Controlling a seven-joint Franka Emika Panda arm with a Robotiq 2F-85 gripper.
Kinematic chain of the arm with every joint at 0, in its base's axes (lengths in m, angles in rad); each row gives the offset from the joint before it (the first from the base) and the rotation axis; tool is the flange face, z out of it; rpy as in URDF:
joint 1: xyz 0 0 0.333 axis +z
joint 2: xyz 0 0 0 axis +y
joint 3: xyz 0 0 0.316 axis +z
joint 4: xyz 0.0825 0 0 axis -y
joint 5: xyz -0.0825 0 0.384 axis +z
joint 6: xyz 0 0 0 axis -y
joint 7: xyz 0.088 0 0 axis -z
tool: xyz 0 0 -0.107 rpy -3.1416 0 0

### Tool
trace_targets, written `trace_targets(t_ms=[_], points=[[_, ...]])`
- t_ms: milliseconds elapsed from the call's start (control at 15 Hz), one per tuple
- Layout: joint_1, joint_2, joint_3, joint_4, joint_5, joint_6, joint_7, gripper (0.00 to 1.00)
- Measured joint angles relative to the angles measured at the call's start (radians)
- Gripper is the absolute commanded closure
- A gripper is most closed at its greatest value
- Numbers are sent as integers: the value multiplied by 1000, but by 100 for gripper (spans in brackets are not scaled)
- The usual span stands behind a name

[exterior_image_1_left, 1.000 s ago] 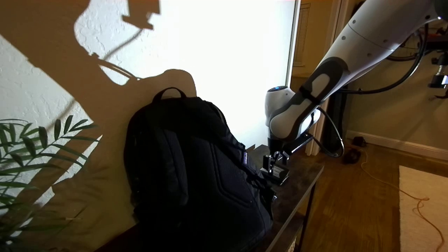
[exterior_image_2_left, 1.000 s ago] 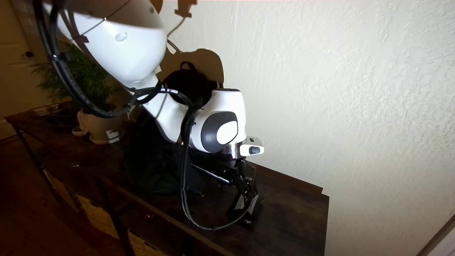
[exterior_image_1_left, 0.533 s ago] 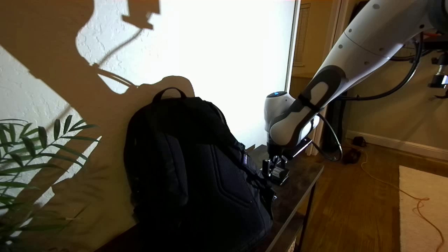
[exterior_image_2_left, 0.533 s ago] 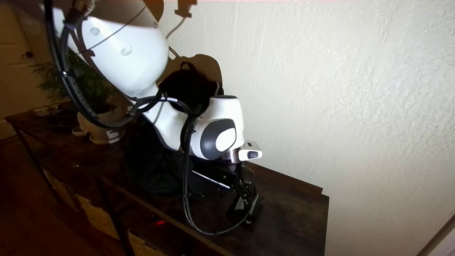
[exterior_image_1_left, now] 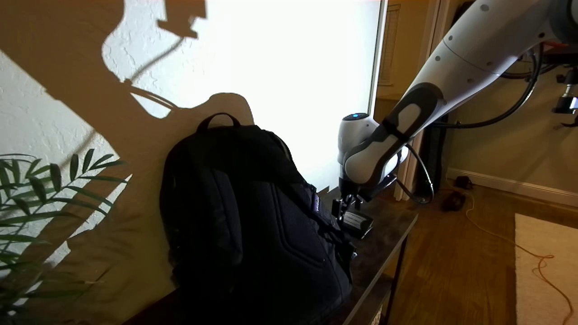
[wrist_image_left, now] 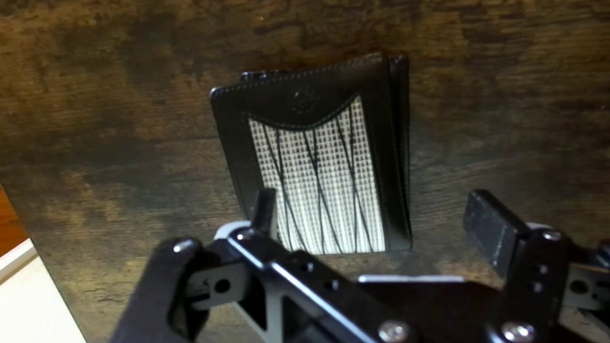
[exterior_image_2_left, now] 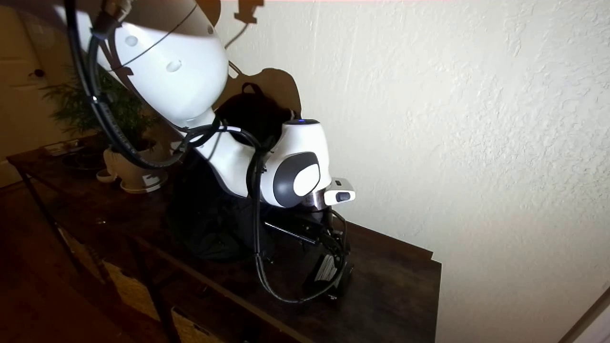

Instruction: Put the wallet inside the backpack

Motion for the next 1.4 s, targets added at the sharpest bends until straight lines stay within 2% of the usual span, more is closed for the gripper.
trace_targets(t_ms=[467,1400], points=[[-11,12,0,26,0,1,0,0],[-83,83,1,98,4,-2,-5,0]])
